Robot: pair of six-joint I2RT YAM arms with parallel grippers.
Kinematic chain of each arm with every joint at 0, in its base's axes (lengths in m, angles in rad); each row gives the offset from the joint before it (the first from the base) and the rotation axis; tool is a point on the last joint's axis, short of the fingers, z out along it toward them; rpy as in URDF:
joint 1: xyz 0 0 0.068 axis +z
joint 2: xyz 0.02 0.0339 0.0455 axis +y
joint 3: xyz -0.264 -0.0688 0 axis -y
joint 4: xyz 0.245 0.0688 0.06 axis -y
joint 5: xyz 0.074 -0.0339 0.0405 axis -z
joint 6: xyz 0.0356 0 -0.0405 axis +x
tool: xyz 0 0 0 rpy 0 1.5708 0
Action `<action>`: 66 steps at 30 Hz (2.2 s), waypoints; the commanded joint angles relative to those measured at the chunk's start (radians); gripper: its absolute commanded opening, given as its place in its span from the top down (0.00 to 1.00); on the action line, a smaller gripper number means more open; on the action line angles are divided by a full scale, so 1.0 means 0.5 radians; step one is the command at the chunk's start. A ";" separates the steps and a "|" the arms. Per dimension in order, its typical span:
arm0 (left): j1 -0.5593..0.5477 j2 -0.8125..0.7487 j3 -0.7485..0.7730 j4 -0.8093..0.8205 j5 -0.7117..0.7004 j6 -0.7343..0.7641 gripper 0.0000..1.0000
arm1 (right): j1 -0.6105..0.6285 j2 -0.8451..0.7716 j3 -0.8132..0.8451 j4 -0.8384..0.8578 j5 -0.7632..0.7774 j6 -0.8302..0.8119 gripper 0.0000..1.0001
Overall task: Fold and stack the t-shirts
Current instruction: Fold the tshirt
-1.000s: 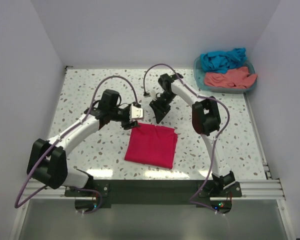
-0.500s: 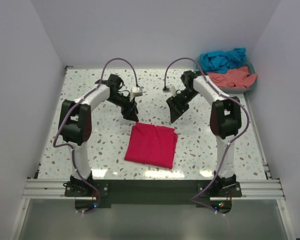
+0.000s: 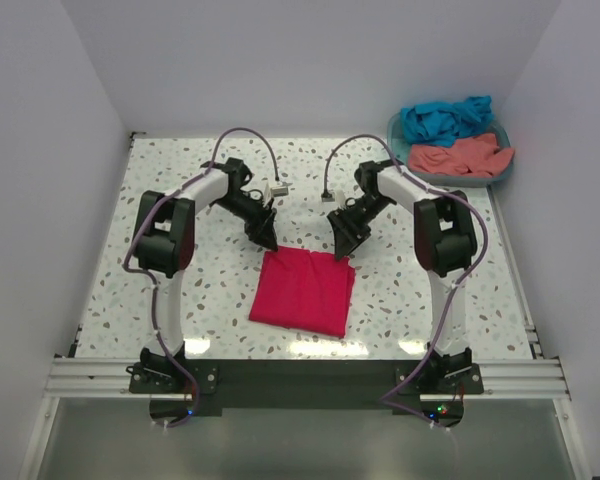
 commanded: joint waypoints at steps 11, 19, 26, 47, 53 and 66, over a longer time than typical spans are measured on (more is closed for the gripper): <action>0.006 0.041 -0.020 0.009 0.105 -0.059 0.49 | 0.004 -0.016 -0.067 0.000 -0.064 -0.077 0.61; 0.012 -0.029 0.017 -0.123 0.136 0.027 0.91 | 0.001 -0.136 -0.040 -0.098 -0.067 -0.102 0.93; 0.061 -0.235 -0.124 -0.034 0.096 -0.059 1.00 | -0.002 -0.267 -0.027 -0.202 0.009 -0.108 1.00; 0.270 0.001 -0.057 0.469 -0.401 -0.369 1.00 | -0.110 0.042 0.129 0.344 0.617 0.202 1.00; 0.285 0.050 -0.069 0.665 -0.548 -0.522 1.00 | -0.110 0.113 0.212 0.454 0.712 0.324 1.00; 0.145 -0.746 -0.434 1.267 -1.081 -1.332 0.23 | -0.162 -0.513 -0.030 0.598 0.512 0.619 0.04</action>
